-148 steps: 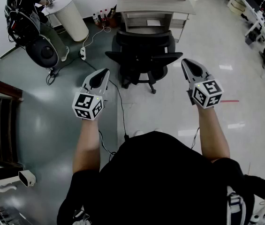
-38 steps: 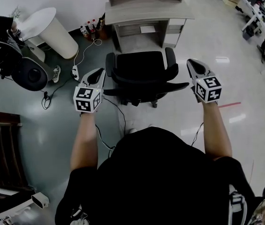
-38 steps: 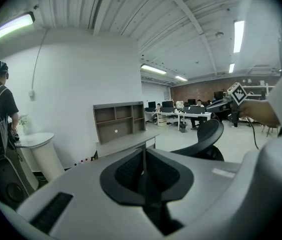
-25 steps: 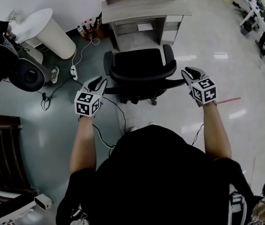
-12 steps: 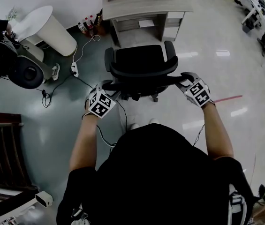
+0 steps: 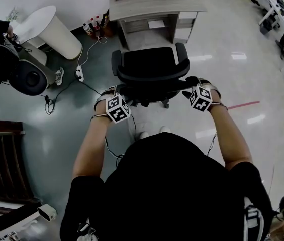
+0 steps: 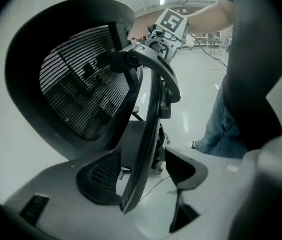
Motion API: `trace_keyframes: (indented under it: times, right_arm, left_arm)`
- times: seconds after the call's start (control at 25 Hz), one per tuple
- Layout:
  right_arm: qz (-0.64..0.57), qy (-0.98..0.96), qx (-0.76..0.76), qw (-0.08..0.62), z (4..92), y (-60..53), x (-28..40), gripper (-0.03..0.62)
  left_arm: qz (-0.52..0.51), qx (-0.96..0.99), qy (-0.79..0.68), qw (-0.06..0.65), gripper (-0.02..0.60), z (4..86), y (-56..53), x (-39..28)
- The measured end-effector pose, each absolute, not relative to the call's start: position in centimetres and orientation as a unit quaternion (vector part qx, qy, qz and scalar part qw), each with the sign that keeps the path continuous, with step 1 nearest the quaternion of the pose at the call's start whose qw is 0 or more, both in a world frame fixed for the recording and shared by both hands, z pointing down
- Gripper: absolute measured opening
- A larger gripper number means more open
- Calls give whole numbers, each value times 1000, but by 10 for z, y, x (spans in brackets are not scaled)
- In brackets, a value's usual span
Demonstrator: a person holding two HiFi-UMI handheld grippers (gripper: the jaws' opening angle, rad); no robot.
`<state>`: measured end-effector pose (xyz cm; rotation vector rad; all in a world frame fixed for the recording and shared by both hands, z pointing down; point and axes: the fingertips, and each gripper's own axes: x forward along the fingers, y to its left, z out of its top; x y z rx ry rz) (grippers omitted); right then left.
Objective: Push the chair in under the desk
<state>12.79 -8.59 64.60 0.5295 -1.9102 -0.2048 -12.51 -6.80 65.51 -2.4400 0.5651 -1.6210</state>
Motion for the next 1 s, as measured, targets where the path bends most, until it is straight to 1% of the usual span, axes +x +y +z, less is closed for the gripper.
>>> trace_keyframes:
  times: [0.44,1.0]
  right_arm:
    - [-132,-763,157,613,685,-90,121,250]
    - [-148,-731,105,657,716,-91,114,252]
  left_arm:
    - [-590,-786,146,110,275,688,-74,-116]
    - [-629,-759,129,101,272,719,-82,-120]
